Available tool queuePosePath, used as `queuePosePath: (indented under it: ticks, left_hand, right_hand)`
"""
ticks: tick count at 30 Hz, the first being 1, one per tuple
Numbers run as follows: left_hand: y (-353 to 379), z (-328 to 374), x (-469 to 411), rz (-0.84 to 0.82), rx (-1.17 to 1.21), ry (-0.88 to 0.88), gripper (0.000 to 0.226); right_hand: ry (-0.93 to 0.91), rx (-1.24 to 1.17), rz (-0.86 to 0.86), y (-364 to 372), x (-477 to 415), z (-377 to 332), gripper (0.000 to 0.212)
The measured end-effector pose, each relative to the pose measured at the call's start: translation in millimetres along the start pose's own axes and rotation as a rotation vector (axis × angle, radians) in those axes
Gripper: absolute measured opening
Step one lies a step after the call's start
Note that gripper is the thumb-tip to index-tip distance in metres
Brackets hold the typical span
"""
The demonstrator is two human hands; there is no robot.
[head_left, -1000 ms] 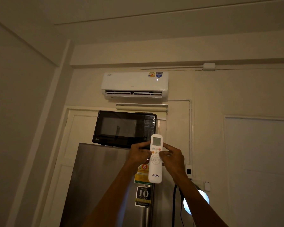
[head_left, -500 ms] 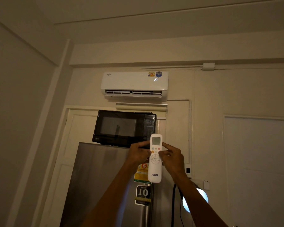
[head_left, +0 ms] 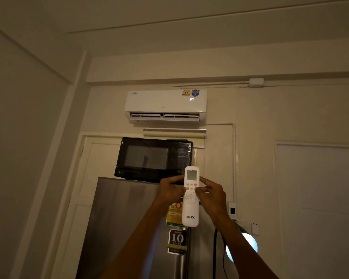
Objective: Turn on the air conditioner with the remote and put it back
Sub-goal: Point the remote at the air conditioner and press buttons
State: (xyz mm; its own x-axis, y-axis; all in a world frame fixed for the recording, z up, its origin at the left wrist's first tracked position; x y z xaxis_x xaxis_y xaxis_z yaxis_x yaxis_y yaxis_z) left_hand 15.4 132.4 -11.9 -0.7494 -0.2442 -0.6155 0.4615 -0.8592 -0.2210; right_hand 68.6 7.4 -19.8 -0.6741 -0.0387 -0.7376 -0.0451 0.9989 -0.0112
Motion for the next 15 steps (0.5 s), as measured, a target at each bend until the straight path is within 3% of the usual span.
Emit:
queuePosePath:
  ticks: [15]
  left_hand:
    - [-10, -5, -2, -0.007, -0.017, -0.014, 0.047]
  right_hand:
    - [-0.001, -0.022, -0.011, 12, 1, 3, 0.044]
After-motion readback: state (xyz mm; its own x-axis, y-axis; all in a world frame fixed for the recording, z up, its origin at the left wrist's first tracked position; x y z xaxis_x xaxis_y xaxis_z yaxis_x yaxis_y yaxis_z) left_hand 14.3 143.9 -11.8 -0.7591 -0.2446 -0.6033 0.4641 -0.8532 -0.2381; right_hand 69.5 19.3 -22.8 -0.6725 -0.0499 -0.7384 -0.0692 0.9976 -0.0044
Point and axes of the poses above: each hand's wrist, its own x-axis away from the middle knuckle, its own y-axis out of the palm, z = x × y, the point moved 3 cm from there along -x, towards the middle knuckle, and after that the axes turned 11 degrees about -x, right-handed, at the moved point
